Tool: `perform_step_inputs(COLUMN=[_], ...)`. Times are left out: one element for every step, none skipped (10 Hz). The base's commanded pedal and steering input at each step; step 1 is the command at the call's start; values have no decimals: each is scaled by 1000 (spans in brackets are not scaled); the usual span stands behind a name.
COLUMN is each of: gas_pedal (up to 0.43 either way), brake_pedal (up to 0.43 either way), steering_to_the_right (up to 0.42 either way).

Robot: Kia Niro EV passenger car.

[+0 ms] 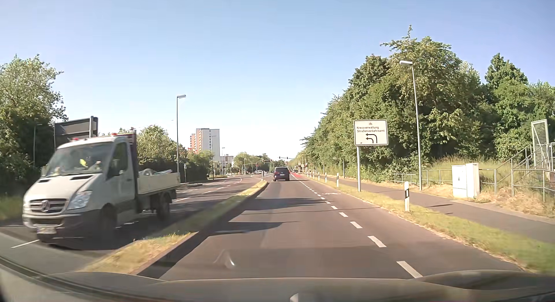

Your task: Follow the waypoints while adhering to traffic rules and regulations

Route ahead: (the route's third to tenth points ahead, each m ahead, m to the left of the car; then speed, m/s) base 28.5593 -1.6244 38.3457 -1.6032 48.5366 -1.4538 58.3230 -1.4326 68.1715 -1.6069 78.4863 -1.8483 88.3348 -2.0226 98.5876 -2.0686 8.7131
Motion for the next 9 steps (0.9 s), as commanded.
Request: perform_step_inputs(gas_pedal=[228, 228, 228, 228, 228, 228, 228, 228, 228], brake_pedal=[0, 0, 0, 0, 0, 0, 0, 0, 0], steering_to_the_right=[21, 17, 15, 14, 12, 9, 7, 7, 6])
